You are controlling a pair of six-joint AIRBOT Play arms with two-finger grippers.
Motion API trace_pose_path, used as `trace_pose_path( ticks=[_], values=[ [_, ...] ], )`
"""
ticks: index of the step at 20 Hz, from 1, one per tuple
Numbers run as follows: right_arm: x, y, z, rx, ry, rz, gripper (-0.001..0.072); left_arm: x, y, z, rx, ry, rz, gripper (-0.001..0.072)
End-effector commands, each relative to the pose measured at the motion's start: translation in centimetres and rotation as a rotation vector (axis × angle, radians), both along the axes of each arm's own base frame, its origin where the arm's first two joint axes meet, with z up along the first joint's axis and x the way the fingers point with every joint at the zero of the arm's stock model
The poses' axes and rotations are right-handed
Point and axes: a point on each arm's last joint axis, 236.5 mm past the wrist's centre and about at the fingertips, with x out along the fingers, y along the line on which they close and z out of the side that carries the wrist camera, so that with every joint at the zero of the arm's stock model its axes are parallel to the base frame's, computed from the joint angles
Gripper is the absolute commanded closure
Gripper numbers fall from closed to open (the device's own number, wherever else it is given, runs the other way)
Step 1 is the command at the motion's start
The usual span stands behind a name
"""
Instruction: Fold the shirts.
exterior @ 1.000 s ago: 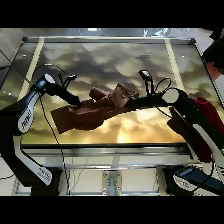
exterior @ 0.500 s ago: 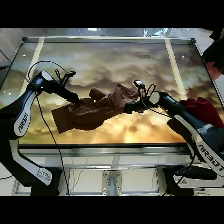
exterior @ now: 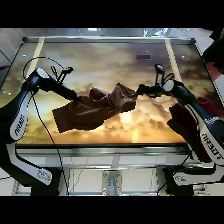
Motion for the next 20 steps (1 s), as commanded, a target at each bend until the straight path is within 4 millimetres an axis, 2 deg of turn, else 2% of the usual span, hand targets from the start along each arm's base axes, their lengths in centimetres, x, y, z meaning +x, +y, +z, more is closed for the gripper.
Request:
trace_pose_path(
  ticks=[1, 5, 10, 12, 13, 14, 17, 20],
  values=[
    [0.6, -2.4, -1.4, 0.17, 0.096, -0.127, 0.0169, 0.1, 0.1, 0.1, 0.0, -0.003, 0.003, 0.0694],
    [1.5, -0.1, -4.2, 0.33, 0.126, -0.097, 0.0169, 0.1, 0.1, 0.1, -0.001, 0.003, 0.013, 0.0694],
    [1.3, 0.6, -7.5, 0.355, 0.184, -0.102, 0.017, 0.1, 0.1, 0.1, -0.001, 0.005, 0.019, 0.0693],
    [1.7, 1.3, -7.7, 0.37, 0.174, -0.087, 0.0175, 0.1, 0.0, 0.1, -0.001, 0.005, 0.017, 0.0693],
    [1.9, 2.0, -7.9, 0.374, 0.176, -0.074, 0.0248, 0.1, 0.0, 0.1, -0.001, 0.005, 0.017, 0.0694],
    [2.2, 2.6, -8.0, 0.372, 0.174, -0.058, 0.0269, 0.1, 0.0, 0.1, -0.001, 0.006, 0.018, 0.0693],
    [3.4, 5.0, -8.3, 0.37, 0.163, -0.01, 0.0269, 0.1, 0.0, 0.1, -0.001, 0.006, 0.018, 0.0694],
    [3.5, 5.9, -8.7, 0.389, 0.195, -0.029, 0.0276, 0.1, 0.0, 0.1, -0.001, 0.006, 0.017, 0.0694]
  ],
)
